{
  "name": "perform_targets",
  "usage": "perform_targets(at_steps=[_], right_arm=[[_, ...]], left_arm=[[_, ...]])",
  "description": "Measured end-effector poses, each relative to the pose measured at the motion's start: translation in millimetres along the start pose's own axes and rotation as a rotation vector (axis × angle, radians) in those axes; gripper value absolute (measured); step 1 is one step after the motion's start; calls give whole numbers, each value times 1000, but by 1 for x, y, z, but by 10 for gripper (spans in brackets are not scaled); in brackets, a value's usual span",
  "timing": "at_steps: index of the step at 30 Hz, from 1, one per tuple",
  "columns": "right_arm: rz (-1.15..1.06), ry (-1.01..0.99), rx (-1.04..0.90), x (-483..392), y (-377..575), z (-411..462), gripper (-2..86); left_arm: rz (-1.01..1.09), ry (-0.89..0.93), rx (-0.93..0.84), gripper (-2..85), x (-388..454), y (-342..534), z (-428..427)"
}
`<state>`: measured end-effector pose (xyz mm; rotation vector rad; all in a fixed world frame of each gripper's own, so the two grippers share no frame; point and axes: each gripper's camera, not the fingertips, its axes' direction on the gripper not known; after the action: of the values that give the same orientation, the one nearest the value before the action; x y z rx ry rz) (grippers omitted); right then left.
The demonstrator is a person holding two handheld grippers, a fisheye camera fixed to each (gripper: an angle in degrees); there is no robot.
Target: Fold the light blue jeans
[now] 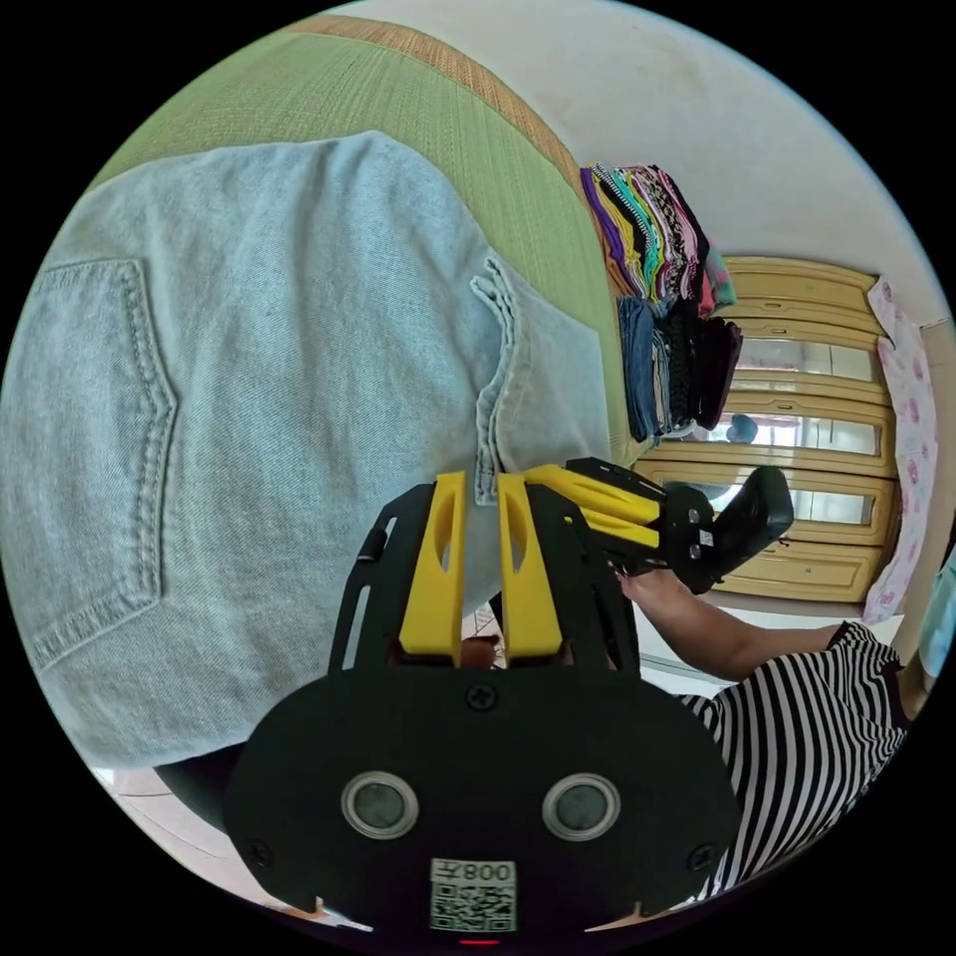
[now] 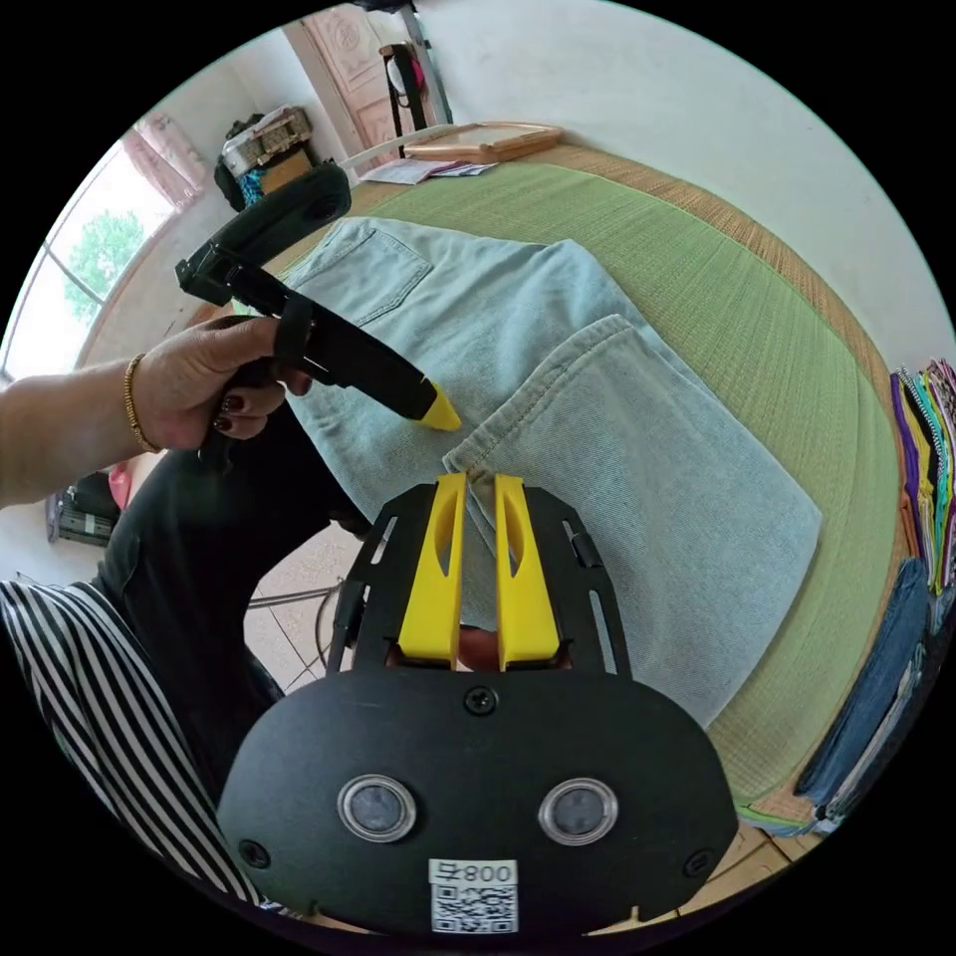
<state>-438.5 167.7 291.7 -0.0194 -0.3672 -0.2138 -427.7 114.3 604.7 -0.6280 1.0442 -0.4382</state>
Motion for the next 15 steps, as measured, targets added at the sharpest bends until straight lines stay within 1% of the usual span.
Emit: perform_targets(at_steps=[7, 10, 12, 15], right_arm=[[27, -152, 93, 2, 16, -30, 20], [31, -172, 33, -4, 20, -3, 22], [59, -177, -12, -6, 21, 27, 25], [82, -206, -14, -4, 25, 37, 26]], left_arm=[[26, 48, 88, 44, 8, 15, 7], [65, 34, 117, 39, 17, 16, 16], [85, 30, 96, 34, 21, 12, 28], [116, -20, 57, 22, 27, 4, 53]])
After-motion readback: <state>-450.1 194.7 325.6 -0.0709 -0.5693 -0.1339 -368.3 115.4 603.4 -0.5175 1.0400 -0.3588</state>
